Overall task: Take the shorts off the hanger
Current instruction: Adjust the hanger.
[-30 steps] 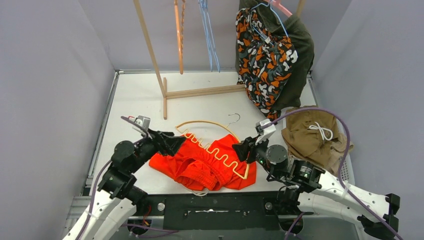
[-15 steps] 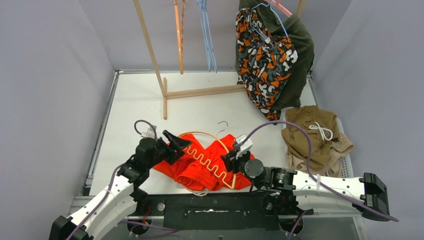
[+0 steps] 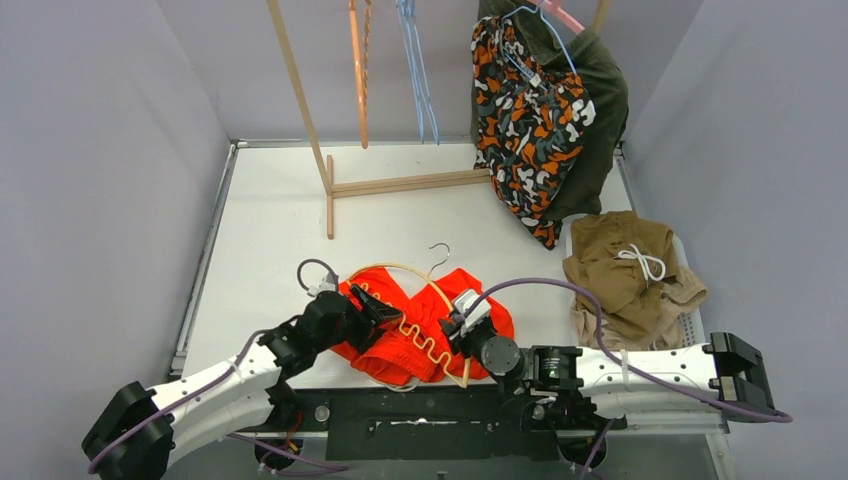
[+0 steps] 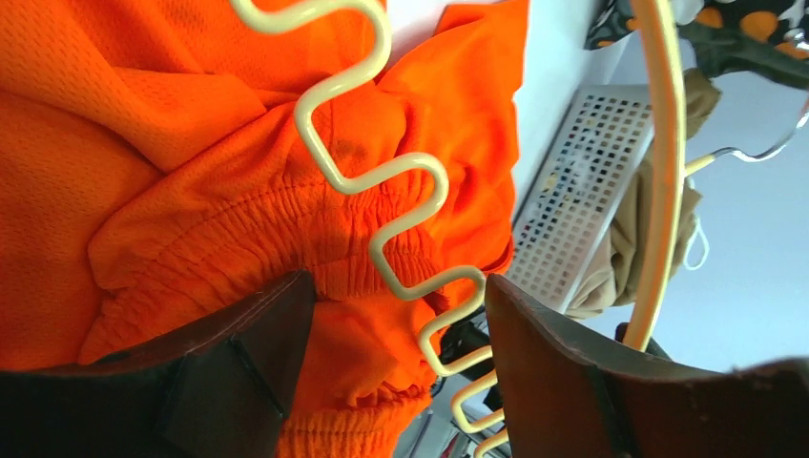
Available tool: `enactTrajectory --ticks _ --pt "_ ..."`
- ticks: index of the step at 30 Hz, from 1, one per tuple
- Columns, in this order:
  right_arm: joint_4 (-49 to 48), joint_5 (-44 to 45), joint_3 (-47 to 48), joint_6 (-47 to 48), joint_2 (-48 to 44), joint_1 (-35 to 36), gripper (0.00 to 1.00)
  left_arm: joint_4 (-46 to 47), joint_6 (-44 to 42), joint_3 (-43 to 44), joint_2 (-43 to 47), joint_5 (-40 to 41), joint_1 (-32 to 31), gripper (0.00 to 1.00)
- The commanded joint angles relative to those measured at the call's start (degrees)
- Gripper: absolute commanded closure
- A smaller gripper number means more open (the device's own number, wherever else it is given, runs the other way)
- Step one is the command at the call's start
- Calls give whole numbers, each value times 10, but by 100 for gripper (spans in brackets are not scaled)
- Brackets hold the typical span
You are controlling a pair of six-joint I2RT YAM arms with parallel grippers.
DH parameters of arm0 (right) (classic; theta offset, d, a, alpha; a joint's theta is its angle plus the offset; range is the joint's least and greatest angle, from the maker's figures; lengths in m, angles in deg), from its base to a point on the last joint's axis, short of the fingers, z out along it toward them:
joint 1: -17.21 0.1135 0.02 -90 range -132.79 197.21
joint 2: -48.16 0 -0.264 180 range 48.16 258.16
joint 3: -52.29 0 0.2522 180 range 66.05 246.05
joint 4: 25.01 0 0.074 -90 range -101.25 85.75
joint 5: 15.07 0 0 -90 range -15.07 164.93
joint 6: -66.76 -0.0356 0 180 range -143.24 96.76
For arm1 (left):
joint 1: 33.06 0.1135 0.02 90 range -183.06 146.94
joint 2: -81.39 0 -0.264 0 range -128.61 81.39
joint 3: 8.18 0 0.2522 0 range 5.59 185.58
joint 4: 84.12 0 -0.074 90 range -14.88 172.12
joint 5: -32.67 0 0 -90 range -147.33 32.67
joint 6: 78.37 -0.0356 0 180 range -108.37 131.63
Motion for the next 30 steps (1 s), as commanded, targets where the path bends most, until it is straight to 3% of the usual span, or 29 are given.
enactTrajectory --ticks 1,8,14,17,21,26,30 --pt "-54 55 35 26 23 20 100 39 35 10 -36 43 -28 39" --pt "-83 64 38 42 43 45 100 50 82 -10 -19 85 -28 48" --pt "-114 74 33 66 52 73 100 60 117 -30 0 101 -28 64" --pt "-136 84 32 84 60 89 100 68 119 -36 3 102 -28 76" --pt "-149 95 38 103 70 104 99 70 93 -26 10 102 -28 100" --pt "-126 105 64 87 70 112 85 26 25 18 40 129 -28 100" --pt "-108 101 72 10 35 111 62 8 -25 38 84 171 -28 100"
